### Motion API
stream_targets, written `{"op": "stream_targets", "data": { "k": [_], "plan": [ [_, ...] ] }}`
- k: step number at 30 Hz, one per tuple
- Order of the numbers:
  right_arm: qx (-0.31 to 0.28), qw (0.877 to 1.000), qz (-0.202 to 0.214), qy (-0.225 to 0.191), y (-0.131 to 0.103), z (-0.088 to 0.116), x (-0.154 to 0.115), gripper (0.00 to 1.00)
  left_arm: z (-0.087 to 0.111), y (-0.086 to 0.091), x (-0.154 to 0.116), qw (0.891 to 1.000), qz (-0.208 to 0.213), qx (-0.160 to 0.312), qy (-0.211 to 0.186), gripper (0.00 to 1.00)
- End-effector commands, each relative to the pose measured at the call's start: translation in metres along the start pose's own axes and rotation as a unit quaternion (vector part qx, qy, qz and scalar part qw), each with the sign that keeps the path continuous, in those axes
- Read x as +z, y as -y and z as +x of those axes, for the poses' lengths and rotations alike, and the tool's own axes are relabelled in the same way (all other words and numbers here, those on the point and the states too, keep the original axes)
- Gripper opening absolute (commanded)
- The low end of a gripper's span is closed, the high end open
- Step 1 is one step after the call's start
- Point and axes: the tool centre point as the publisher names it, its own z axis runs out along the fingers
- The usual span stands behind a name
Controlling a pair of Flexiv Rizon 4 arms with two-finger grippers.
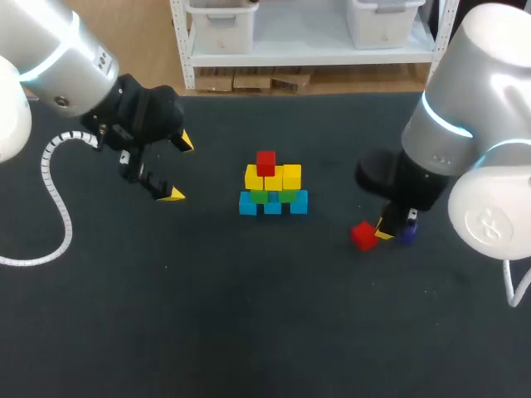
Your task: Place the blue cubes, place green cubes on the blue cubes, place the yellow cubes on the green cubes, then place the red cubes on the yellow cubes, and place purple cube on the red cubes.
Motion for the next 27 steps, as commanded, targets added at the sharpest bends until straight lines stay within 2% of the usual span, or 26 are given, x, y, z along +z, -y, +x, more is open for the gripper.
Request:
{"op": "stream_targets", "data": {
  "k": [1, 6, 11, 13, 16, 20, 24, 27],
  "plan": [
    [-0.043, 0.999, 0.005, 0.007, 0.003, 0.001, -0.005, 1.0, 0.001, 0.0, 0.0, 1.0, 0.0, 0.002, 0.002, 1.0],
    [-0.113, 0.993, -0.003, 0.019, 0.011, 0.004, -0.015, 1.0, 0.001, 0.0, 0.0, 1.0, 0.0, 0.002, 0.002, 1.0],
    [-0.199, 0.977, -0.034, 0.073, 0.023, 0.012, -0.024, 1.0, 0.001, 0.0, 0.0, 1.0, 0.0, 0.002, 0.002, 1.0],
    [-0.233, 0.968, -0.037, 0.08, 0.028, 0.016, -0.026, 1.0, 0.001, 0.0, 0.0, 1.0, 0.0, 0.002, 0.002, 1.0],
    [-0.261, 0.961, -0.042, 0.079, 0.03, 0.018, -0.027, 1.0, 0.001, 0.0, 0.0, 1.0, 0.0, 0.002, 0.002, 1.0],
    [-0.273, 0.958, -0.043, 0.081, 0.029, 0.018, -0.028, 1.0, 0.001, 0.0, 0.0, 1.0, 0.0, 0.002, 0.002, 1.0],
    [-0.298, 0.946, -0.054, 0.115, 0.023, 0.012, -0.027, 1.0, 0.001, 0.0, 0.0, 1.0, 0.0, 0.002, 0.002, 1.0],
    [-0.314, 0.939, -0.061, 0.125, 0.019, 0.008, -0.025, 1.0, 0.001, 0.0, 0.0, 1.0, 0.0, 0.002, 0.002, 1.0]
  ]
}}
